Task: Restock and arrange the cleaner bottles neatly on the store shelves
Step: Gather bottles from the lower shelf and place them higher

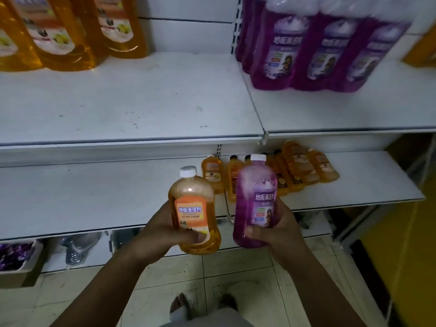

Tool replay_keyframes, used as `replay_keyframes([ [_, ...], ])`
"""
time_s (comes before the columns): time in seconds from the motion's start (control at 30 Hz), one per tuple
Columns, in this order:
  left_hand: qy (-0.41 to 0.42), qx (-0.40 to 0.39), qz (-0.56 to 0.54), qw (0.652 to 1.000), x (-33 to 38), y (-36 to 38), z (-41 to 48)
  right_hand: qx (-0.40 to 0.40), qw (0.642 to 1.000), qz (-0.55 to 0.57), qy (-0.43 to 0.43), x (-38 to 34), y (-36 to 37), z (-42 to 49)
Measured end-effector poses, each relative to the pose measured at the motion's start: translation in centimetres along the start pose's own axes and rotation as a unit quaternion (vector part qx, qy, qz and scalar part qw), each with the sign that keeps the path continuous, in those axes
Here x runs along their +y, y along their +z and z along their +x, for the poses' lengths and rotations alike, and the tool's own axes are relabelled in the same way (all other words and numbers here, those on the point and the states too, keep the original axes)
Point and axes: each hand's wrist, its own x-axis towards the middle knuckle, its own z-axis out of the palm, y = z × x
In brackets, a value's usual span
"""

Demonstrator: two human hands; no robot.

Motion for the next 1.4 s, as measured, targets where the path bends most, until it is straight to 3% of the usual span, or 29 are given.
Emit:
replay_keyframes([
  [0.2,0.092,-0.030,0.066,0.993,5.7,4.0,-1.3,0.097,0.988,-0.040,-0.112,-5.2,-1.6,-5.0],
  [0.6,0.289,0.130,0.087,0.944,18.2,12.3,0.2,0.101,0.950,0.014,-0.295,-17.6,-11.4,-2.7],
  [0.83,0.302,0.213,0.056,0.927,20.5,16.1,2.7,0.063,0.941,-0.043,-0.329,-21.8,-15.4,0.7],
  [1.1,0.316,0.270,0.058,0.908,22.7,15.6,3.0,0.016,0.934,-0.104,-0.342,-23.2,-9.3,9.6],
  [1.4,0.298,0.319,0.075,0.896,22.7,12.9,3.1,0.038,0.924,-0.124,-0.360,-21.2,-5.0,14.2],
])
